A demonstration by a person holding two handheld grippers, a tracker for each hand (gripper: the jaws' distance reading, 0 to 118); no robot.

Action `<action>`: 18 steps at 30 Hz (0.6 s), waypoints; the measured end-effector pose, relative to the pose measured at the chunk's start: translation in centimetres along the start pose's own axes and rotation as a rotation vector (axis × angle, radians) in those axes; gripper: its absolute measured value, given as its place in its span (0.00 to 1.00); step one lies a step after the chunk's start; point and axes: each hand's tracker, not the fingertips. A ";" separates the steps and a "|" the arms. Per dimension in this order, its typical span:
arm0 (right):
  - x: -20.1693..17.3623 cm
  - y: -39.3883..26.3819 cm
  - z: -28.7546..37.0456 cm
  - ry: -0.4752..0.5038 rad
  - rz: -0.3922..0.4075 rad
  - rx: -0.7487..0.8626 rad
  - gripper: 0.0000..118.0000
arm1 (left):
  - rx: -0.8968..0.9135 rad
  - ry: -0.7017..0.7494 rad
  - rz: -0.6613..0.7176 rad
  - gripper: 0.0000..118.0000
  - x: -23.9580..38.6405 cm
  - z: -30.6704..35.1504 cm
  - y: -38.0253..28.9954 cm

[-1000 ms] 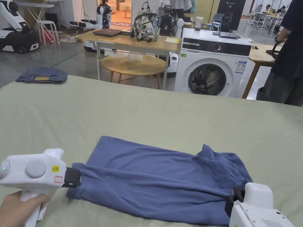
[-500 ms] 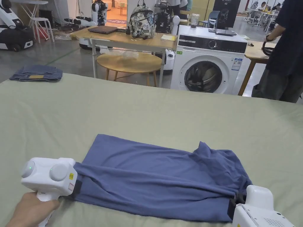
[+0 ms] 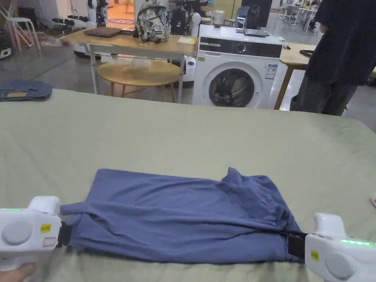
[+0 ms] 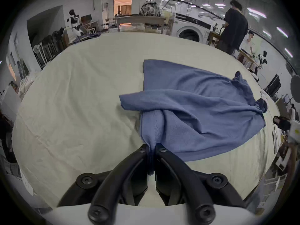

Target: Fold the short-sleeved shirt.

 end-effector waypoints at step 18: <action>-2.1 -1.1 -5.6 0.038 0.110 -0.235 0.08 | 0.030 -0.004 0.028 0.00 0.2 0.5 -0.4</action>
